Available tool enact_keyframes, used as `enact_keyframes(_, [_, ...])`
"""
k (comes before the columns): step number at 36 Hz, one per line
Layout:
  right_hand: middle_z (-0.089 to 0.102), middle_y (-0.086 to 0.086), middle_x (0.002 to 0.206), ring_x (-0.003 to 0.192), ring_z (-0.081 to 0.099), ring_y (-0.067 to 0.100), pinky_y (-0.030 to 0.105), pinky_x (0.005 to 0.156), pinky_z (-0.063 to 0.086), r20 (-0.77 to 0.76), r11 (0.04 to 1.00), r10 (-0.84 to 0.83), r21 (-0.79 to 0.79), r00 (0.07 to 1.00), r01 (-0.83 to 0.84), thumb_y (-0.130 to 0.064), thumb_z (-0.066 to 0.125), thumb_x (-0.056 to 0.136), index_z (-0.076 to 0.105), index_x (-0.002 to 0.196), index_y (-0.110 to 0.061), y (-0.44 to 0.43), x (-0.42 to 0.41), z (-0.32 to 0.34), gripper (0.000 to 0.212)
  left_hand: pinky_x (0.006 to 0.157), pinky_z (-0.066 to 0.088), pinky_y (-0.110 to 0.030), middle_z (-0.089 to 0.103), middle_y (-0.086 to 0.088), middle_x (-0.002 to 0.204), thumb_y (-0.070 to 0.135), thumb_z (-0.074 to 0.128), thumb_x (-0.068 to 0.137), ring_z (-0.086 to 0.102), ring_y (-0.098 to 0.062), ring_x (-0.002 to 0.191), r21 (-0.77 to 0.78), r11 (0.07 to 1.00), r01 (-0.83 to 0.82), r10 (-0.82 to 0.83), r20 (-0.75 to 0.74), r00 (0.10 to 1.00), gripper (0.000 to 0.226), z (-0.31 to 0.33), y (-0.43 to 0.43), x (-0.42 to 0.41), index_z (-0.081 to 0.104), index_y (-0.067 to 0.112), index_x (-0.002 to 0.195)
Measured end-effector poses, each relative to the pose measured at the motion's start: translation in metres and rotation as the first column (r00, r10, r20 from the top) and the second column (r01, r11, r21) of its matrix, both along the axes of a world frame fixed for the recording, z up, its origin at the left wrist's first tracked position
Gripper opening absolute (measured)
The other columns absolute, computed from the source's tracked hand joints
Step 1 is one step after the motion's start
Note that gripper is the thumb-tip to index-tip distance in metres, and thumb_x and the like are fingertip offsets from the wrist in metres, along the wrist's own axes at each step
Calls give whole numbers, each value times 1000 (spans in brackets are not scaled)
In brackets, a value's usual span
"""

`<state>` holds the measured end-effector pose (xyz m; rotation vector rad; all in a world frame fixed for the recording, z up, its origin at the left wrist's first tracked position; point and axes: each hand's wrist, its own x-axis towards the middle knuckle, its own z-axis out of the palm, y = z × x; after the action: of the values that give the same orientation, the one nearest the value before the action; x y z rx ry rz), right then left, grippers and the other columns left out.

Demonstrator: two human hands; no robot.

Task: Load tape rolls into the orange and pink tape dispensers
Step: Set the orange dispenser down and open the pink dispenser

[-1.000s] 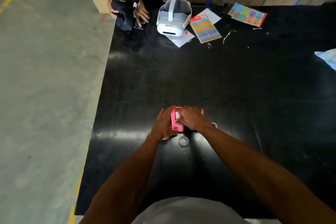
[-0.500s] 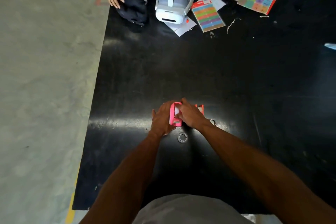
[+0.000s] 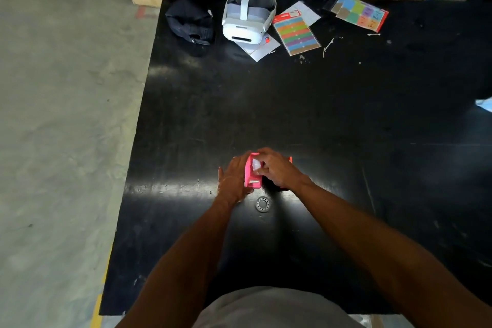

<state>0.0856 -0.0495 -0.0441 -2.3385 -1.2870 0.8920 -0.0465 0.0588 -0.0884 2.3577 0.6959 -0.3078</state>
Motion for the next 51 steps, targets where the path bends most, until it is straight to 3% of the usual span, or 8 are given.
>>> enact_keyframes(11, [60, 15, 112, 107, 58, 28, 27, 90, 39, 38, 997, -79, 19, 996, 78, -14, 69, 89, 68, 112, -4, -4, -5, 4, 24, 119, 19, -68, 9, 4, 170, 29, 88, 73, 12, -25, 156, -52, 998, -37, 40, 51, 998, 131, -10, -10, -21, -10, 35, 159])
enact_keyframes(19, [64, 18, 112, 108, 60, 33, 37, 96, 46, 10, 993, -116, -3, 993, 116, -12, 67, 86, 69, 115, -6, -1, -13, 5, 30, 118, 27, -61, 32, 1, 156, 16, 69, 74, 34, -24, 144, -173, 976, -133, 165, 186, 969, 96, -3, -20, -27, 19, 31, 155])
enact_keyframes(27, [62, 18, 111, 108, 59, 34, 37, 94, 45, -3, 992, -125, 27, 992, 125, -14, 70, 87, 68, 118, -6, -3, -15, 9, 32, 87, 54, -35, 62, 3, 114, 13, 59, 97, 63, -15, 99, -289, 900, -325, 419, 375, 827, 21, 8, -25, -26, 62, 17, 117])
enact_keyframes(29, [62, 18, 112, 109, 59, 33, 37, 95, 44, -4, 991, -127, 38, 992, 127, -14, 71, 87, 67, 119, -6, -3, -18, 11, 33, 78, 54, -27, 70, -1, 109, 20, 56, 101, 69, -17, 94, -382, 852, -359, 484, 311, 818, 19, 20, -25, -23, 63, 15, 118])
enact_keyframes(34, [64, 17, 103, 101, 61, 33, 29, 83, 40, 15, 990, -125, 70, 992, 124, -15, 70, 86, 70, 109, -7, -3, -26, 19, 24, 87, 61, -47, 76, -7, 106, 32, 59, 98, 74, -29, 97, -533, 750, -391, 580, 246, 776, 28, 26, -25, -20, 70, 15, 116])
enact_keyframes(40, [72, 11, 97, 90, 67, 30, 40, 78, 54, 45, 985, -141, 102, 989, 136, -22, 69, 86, 71, 100, -14, -7, -36, 33, 16, 89, 60, -52, 79, -7, 100, 32, 60, 98, 76, -28, 95, -600, 702, -383, 617, 245, 748, 27, 35, -29, -23, 75, 13, 110])
enact_keyframes(45, [74, 5, 97, 88, 67, 27, 43, 76, 57, 47, 982, -169, 96, 984, 164, -25, 63, 84, 69, 100, -17, -13, -39, 32, 19, 89, 61, -43, 79, -7, 102, 31, 64, 97, 76, -24, 96, -580, 726, -370, 588, 245, 771, 28, 40, -33, -25, 75, 12, 113])
enact_keyframes(51, [74, 7, 97, 88, 68, 27, 39, 75, 56, 43, 976, -194, 109, 980, 189, -21, 68, 80, 72, 103, -20, -22, -46, 42, 23, 72, 54, -9, 77, -14, 105, 19, 62, 100, 72, -16, 87, -573, 731, -371, 593, 264, 761, 25, 44, -40, -27, 72, 0, 114])
